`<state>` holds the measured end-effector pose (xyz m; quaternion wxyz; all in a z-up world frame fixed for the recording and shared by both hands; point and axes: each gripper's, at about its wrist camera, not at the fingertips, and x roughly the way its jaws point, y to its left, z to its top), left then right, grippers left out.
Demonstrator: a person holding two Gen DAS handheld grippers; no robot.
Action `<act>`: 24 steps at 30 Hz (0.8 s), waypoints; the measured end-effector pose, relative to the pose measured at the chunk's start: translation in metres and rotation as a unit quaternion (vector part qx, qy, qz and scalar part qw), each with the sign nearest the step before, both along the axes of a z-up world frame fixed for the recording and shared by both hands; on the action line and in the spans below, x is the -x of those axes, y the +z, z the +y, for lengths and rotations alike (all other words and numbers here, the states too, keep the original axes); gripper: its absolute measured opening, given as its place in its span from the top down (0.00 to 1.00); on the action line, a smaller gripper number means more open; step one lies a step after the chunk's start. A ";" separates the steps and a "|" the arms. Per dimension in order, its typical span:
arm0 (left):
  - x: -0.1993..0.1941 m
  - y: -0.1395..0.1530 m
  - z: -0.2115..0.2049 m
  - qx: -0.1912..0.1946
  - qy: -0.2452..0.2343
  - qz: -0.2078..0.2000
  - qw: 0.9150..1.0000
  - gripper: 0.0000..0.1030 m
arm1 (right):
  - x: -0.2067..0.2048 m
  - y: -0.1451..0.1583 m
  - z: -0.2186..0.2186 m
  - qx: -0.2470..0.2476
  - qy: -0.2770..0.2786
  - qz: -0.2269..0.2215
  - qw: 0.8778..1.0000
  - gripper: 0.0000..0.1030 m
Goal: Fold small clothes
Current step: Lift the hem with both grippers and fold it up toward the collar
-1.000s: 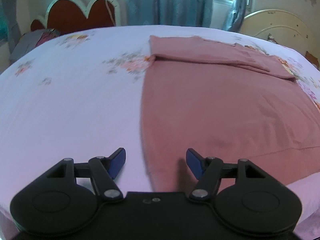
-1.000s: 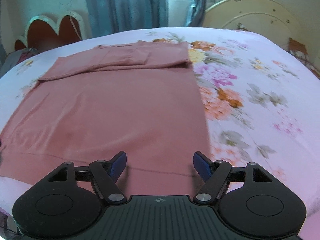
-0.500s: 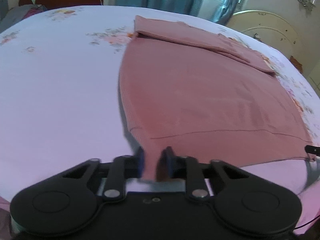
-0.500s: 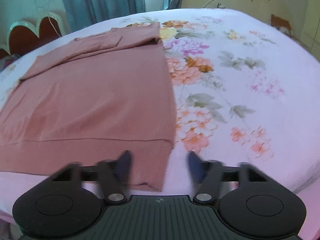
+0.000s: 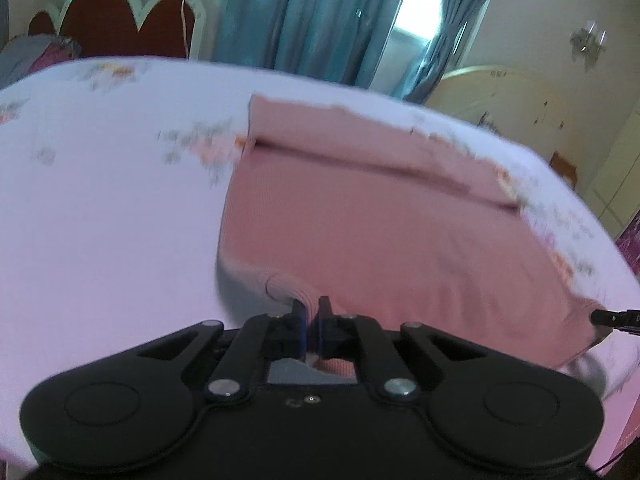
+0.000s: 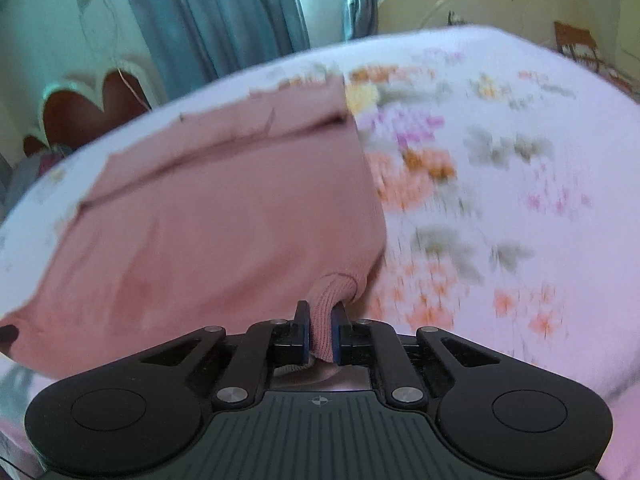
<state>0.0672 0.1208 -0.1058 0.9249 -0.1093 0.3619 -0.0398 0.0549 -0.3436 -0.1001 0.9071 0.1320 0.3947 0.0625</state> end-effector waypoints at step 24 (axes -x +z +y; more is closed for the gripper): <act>-0.264 0.048 0.000 -0.010 0.057 -0.084 0.995 0.96 | -0.289 0.041 0.001 -0.038 -0.030 -0.071 0.996 0.91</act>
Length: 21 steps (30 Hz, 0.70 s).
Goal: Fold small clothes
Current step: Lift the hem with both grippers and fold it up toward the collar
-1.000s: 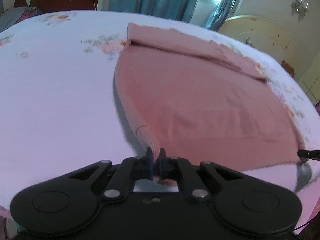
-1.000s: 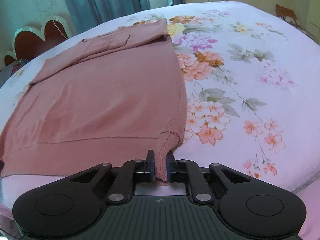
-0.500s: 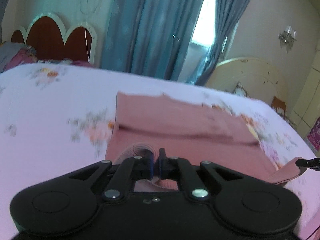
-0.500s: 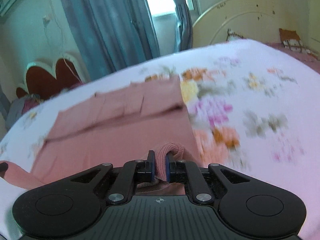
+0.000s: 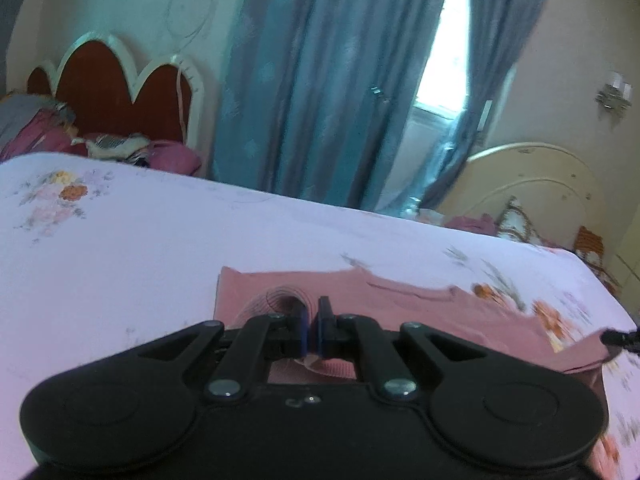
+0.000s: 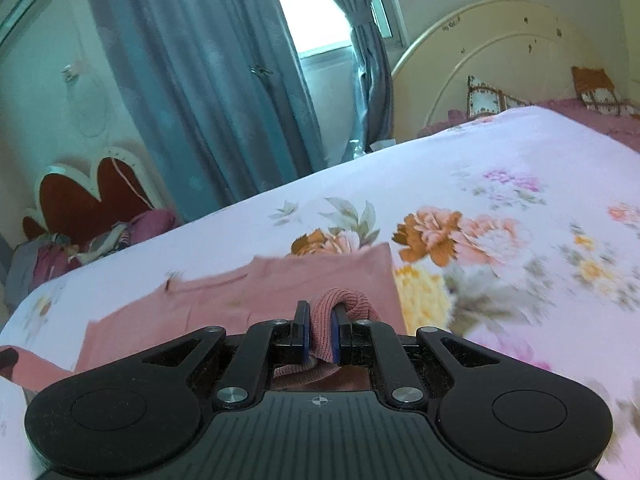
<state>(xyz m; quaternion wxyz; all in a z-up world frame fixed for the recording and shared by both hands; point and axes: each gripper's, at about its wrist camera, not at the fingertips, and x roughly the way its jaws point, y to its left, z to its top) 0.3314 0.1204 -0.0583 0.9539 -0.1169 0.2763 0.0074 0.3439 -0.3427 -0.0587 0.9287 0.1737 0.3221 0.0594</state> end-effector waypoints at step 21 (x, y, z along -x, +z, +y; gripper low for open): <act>-0.097 -0.052 0.021 -0.046 0.017 0.086 0.995 0.45 | -0.132 -0.078 -0.015 -0.046 -0.008 0.078 0.996 0.41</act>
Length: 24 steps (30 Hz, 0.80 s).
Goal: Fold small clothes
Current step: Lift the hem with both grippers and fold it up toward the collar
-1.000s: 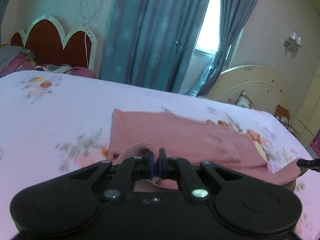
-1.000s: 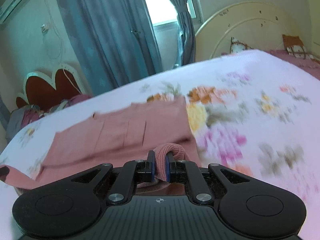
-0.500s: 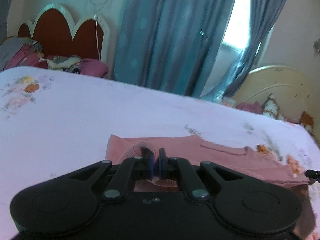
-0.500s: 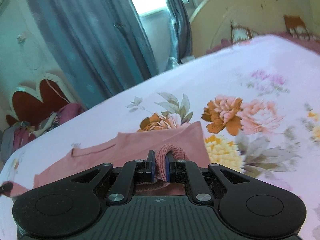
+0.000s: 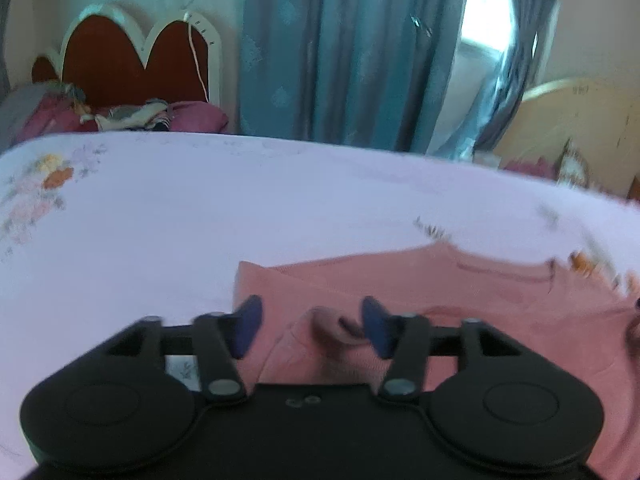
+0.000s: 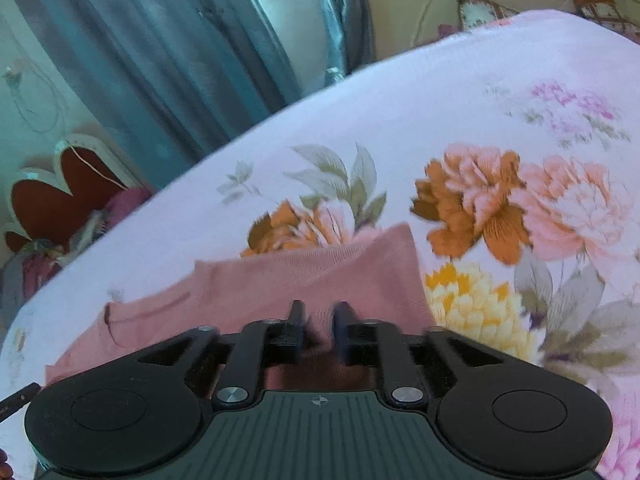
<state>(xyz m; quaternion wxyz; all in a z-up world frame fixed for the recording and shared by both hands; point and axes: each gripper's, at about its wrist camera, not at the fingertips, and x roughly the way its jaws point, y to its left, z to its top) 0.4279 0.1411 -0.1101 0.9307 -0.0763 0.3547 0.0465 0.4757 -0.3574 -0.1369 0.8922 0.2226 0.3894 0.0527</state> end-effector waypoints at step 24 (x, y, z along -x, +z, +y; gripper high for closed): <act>-0.040 -0.043 -0.016 -0.040 -0.117 0.049 0.991 0.93 | -0.023 -0.026 0.037 0.121 0.190 -0.026 0.974 0.86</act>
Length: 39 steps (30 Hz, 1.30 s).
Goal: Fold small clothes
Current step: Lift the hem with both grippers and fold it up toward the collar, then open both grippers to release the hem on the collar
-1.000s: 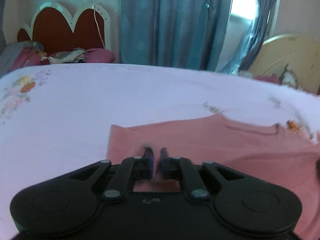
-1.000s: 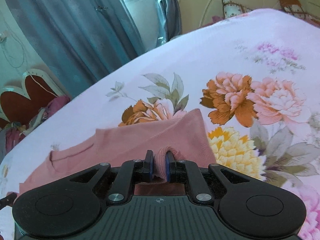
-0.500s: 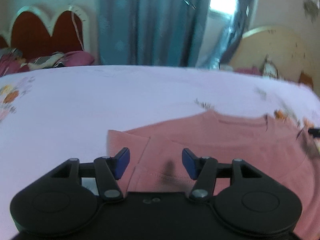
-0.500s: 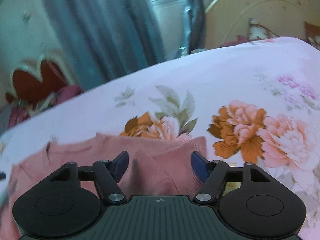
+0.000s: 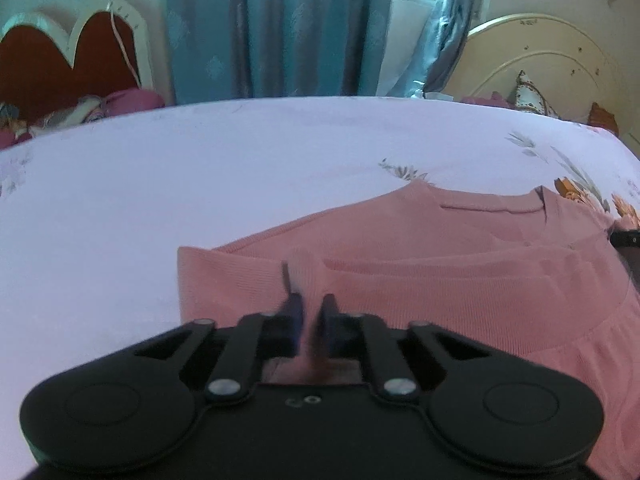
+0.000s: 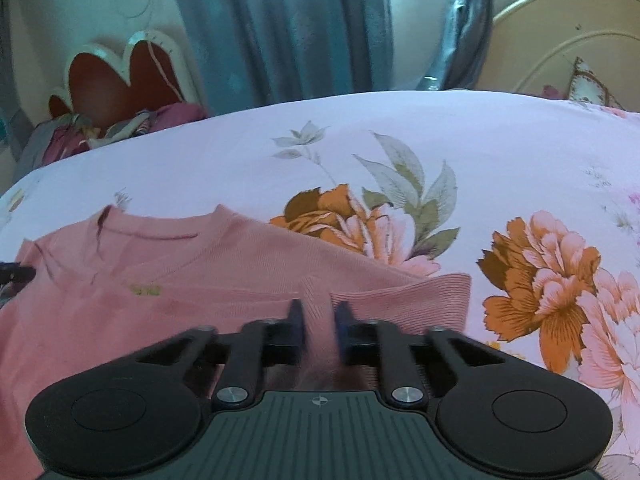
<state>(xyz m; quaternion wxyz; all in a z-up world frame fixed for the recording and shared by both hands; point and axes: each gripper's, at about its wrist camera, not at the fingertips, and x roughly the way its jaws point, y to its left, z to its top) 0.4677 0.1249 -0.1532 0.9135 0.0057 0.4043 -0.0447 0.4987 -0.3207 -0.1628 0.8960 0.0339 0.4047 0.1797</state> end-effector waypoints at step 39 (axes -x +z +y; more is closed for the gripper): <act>-0.008 0.003 -0.007 -0.069 0.107 -0.075 0.989 0.38 | -0.011 0.008 -0.016 -0.038 -0.126 -0.053 0.990 0.61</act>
